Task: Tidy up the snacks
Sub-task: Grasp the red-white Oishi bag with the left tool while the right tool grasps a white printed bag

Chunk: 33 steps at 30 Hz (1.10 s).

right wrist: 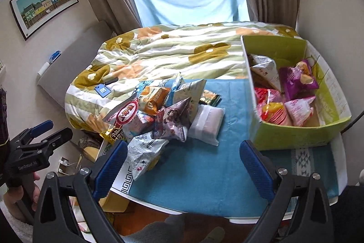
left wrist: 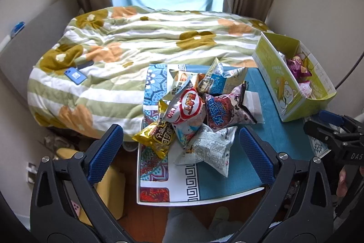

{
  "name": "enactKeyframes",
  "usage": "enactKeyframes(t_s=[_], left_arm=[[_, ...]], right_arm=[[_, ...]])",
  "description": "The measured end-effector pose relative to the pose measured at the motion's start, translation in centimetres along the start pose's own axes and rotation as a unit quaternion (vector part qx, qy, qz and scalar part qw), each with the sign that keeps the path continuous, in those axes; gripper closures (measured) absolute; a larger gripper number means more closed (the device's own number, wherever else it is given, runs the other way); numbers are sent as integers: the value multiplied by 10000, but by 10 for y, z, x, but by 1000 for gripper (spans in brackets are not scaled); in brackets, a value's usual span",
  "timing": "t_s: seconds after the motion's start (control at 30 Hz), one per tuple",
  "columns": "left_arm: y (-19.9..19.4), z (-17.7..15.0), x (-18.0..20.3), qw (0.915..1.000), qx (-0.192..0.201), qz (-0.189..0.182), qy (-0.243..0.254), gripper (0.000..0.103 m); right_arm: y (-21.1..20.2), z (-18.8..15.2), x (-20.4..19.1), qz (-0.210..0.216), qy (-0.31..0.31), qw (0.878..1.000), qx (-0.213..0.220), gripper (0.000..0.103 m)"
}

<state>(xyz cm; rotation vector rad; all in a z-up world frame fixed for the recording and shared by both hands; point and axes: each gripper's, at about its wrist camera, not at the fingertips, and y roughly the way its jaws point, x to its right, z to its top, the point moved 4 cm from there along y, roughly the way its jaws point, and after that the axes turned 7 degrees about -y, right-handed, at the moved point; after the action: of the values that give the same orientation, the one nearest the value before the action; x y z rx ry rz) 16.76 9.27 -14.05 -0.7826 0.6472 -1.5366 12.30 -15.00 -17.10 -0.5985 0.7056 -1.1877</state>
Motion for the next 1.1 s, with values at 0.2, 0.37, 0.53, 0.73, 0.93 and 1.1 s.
enactKeyframes(t_s=[0.2, 0.37, 0.53, 0.73, 0.93, 1.1], left_arm=[[50, 20, -13, 9971, -424, -375, 504, 2], [97, 22, -10, 9894, -870, -752, 883, 2], [137, 19, -1, 9807, -1194, -1018, 1168, 2], [173, 13, 12, 9716, -1443, -1194, 1449, 3], [197, 6, 9, 9662, -1712, -1273, 1444, 29], [200, 7, 1, 9659, -1706, -1411, 1340, 48]], right_arm=[[56, -13, -29, 86, 333, 9985, -427, 5], [95, -30, -46, 98, 663, 9949, -749, 5], [124, -42, -58, 68, 987, 9901, -992, 5], [149, -48, -65, 14, 1243, 9852, -1177, 5], [172, -46, -73, 42, 1264, 9835, -1296, 5], [191, -42, -76, 113, 1275, 9825, -1351, 5]])
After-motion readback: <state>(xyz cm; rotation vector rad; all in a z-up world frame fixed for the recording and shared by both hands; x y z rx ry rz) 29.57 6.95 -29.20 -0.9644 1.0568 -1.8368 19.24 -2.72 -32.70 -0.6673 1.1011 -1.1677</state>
